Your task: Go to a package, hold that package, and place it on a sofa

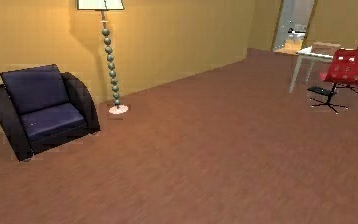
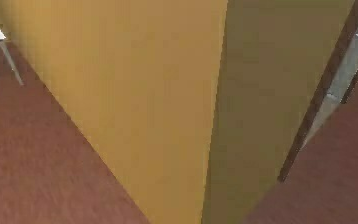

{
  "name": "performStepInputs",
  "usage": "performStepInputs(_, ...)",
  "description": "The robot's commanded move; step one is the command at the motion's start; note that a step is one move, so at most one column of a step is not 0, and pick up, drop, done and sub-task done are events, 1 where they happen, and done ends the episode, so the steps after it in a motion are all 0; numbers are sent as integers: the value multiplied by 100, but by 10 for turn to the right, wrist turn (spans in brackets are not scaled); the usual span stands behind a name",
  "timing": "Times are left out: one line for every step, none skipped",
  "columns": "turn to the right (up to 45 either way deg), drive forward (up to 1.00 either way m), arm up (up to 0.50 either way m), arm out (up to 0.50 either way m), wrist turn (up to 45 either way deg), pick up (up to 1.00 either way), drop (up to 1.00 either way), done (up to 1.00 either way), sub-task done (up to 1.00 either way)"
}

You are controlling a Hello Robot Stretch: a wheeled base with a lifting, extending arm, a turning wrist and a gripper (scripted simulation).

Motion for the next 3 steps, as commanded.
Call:
performStepInputs(210,0,0,0,0,0,0,0,0)
performStepInputs(0,100,0,0,0,0,0,0,0)
performStepInputs(0,100,0,0,0,0,0,0,0)
